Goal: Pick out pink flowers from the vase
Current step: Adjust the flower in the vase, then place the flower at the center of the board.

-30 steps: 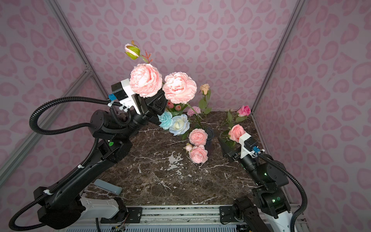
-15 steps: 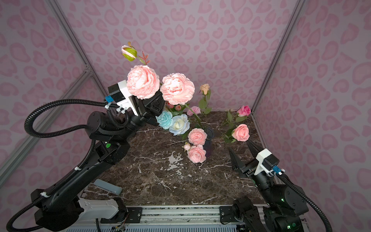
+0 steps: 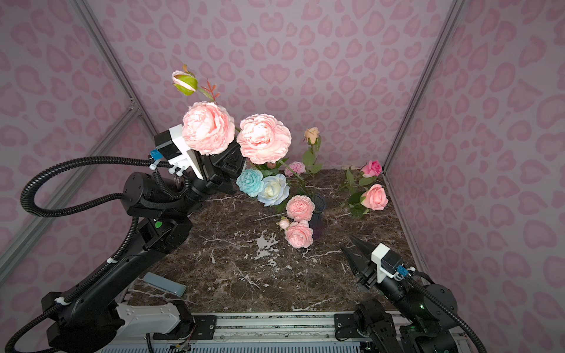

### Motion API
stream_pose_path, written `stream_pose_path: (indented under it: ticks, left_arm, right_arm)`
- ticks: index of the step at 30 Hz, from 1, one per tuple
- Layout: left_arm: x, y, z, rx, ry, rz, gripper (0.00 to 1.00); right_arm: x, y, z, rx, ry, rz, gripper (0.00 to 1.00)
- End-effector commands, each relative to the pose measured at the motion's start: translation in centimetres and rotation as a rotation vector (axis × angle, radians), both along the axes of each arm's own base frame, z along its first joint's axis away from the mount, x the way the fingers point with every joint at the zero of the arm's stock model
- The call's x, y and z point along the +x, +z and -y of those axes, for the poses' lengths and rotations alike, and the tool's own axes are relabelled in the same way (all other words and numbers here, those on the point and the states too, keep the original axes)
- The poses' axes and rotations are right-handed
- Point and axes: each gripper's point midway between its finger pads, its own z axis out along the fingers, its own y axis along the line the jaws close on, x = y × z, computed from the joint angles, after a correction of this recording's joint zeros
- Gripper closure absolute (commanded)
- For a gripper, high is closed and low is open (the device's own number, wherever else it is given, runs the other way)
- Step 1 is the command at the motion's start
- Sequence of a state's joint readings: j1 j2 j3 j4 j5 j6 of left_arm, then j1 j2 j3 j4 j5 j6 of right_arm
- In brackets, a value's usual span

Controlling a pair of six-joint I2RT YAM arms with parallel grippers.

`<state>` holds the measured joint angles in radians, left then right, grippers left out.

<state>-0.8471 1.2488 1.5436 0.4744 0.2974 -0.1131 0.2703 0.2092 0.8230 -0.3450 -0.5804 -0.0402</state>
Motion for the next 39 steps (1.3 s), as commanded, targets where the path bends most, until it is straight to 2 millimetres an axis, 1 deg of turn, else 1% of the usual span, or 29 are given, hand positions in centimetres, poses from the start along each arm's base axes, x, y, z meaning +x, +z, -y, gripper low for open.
stream_pose_path:
  ticks: [1, 4, 7, 8, 11, 13, 14, 16, 17, 19, 20, 22, 24, 25, 29, 31, 32, 34, 37, 38, 39]
  left_arm:
    - [-1.5, 0.9, -0.5, -0.034, -0.056, 0.046, 0.97]
    - [-1.9, 1.0, -0.6, -0.046, -0.083, 0.044, 0.97]
    - [-2.5, 1.2, -0.7, -0.050, -0.112, 0.055, 0.97]
    - [-2.6, 1.3, -0.7, -0.050, -0.119, 0.058, 0.97]
    - [-2.9, 1.5, -0.8, -0.049, -0.122, 0.064, 0.97]
    - [-2.9, 1.5, -0.9, -0.046, -0.118, 0.065, 0.97]
    - [-2.9, 1.5, -0.9, -0.043, -0.117, 0.066, 0.97]
    - [-3.0, 1.5, -0.9, -0.040, -0.118, 0.067, 0.97]
    - [-3.1, 1.5, -1.0, -0.039, -0.119, 0.069, 0.97]
    - [-3.3, 1.5, -1.1, -0.038, -0.119, 0.073, 0.97]
    - [-3.4, 1.5, -1.2, -0.039, -0.120, 0.074, 0.97]
    - [-3.5, 1.6, -1.3, -0.038, -0.118, 0.077, 0.97]
    - [-3.6, 1.6, -1.4, -0.037, -0.115, 0.079, 0.97]
    - [-3.6, 1.6, -1.5, -0.037, -0.114, 0.081, 0.98]
    - [-3.8, 1.7, -1.5, -0.037, -0.122, 0.084, 0.97]
    - [-3.8, 1.7, -1.5, -0.038, -0.124, 0.083, 0.97]
    - [-3.8, 1.7, -1.5, -0.039, -0.125, 0.083, 0.97]
    - [-3.8, 1.7, -1.5, -0.039, -0.123, 0.084, 0.97]
    - [-3.7, 1.8, -1.8, -0.044, -0.106, 0.077, 0.98]
    - [-3.6, 1.8, -1.9, -0.043, -0.098, 0.074, 0.95]
    - [-3.4, 1.7, -1.9, -0.039, -0.084, 0.069, 0.86]
  right_arm:
    - [0.9, 3.5, -1.1, 0.053, 0.064, 0.117, 0.66]
    - [3.4, 5.5, -2.1, 0.047, 0.083, 0.133, 0.65]
    - [6.2, 7.1, -3.4, 0.005, 0.104, 0.133, 0.61]
    - [7.1, 7.6, -3.9, -0.001, 0.106, 0.137, 0.58]
    - [8.4, 9.0, -5.6, -0.025, 0.102, 0.173, 0.53]
    - [8.9, 9.2, -7.6, -0.066, 0.111, 0.187, 0.50]
    - [9.3, 9.1, -8.9, -0.102, 0.110, 0.187, 0.50]
    - [10.3, 8.6, -10.8, -0.161, 0.090, 0.184, 0.50]
    - [11.0, 8.5, -11.3, -0.177, 0.073, 0.177, 0.51]
    - [12.5, 8.6, -11.2, -0.170, 0.006, 0.169, 0.53]
    - [12.8, 8.8, -11.1, -0.168, -0.012, 0.179, 0.54]
    - [13.0, 9.4, -10.9, -0.153, -0.032, 0.205, 0.58]
    - [13.0, 9.5, -11.1, -0.149, -0.026, 0.212, 0.59]
    - [13.0, 9.6, -11.1, -0.150, -0.026, 0.214, 0.61]
    - [13.4, 9.1, -11.7, -0.175, -0.010, 0.199, 0.76]
    - [13.6, 8.9, -12.5, -0.192, 0.018, 0.190, 0.86]
    - [13.6, 9.0, -12.7, -0.194, 0.031, 0.188, 0.90]
    - [13.6, 9.5, -13.1, -0.190, 0.044, 0.194, 1.00]
    - [13.3, 10.9, -12.7, -0.168, 0.033, 0.231, 1.00]
    - [13.2, 11.4, -12.6, -0.161, 0.029, 0.242, 1.00]
    - [13.0, 12.1, -12.5, -0.151, 0.027, 0.252, 1.00]
